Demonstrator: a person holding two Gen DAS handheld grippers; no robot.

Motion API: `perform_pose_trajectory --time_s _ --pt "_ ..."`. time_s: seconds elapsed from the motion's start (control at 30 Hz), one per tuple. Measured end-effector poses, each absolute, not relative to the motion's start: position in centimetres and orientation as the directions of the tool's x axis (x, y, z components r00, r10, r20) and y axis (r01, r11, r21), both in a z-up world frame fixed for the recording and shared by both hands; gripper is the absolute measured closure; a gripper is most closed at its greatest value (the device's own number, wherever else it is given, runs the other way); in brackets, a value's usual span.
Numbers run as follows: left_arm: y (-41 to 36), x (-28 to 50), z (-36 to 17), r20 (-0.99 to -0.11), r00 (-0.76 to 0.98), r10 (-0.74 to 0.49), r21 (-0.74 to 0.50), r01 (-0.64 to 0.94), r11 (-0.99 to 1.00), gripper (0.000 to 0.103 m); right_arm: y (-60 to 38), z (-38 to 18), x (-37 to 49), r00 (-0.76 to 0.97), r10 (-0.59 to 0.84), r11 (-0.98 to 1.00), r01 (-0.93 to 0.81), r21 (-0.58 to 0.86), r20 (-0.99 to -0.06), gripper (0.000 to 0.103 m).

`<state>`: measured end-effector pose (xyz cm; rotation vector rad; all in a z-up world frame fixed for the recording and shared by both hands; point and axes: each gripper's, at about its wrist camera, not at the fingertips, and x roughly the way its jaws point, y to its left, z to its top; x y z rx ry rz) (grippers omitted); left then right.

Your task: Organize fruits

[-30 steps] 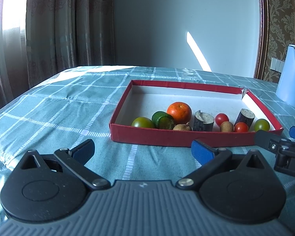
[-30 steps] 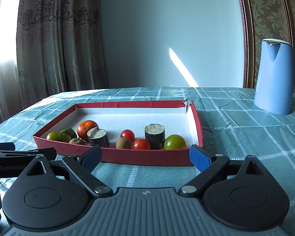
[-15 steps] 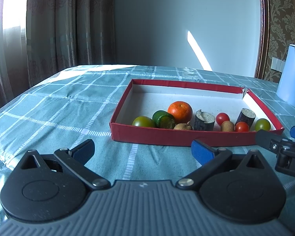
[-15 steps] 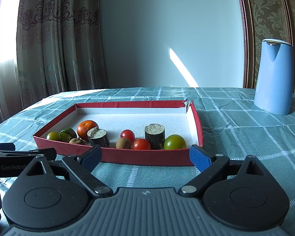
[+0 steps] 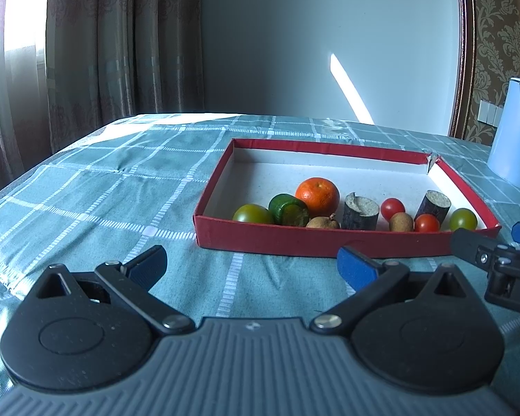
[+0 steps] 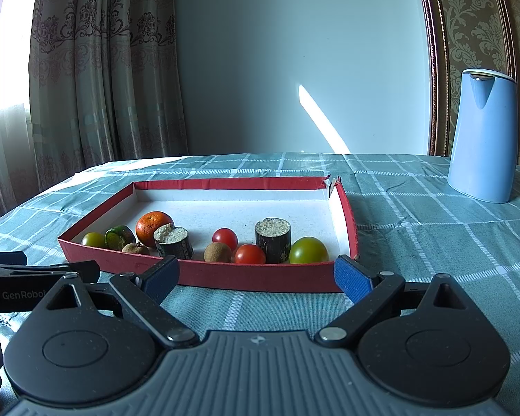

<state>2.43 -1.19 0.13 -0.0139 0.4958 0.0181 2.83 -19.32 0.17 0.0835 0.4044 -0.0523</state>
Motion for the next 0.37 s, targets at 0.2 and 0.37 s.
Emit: perform_pose_trajectory --time_s 0.2,0.37 --pt "-1.38 2.26 0.11 -0.466 0.884 0.020 0.004 -0.020 1.000 0.000 -19.31 0.16 2.82 0.918 -0.034 0.995 0.067 0.070 -0.396 0.006" --pt "-1.55 2.00 0.21 -0.452 0.892 0.021 0.013 -0.017 1.000 0.000 -19.30 0.14 2.83 0.916 -0.035 0.995 0.068 0.069 -0.399 0.006"
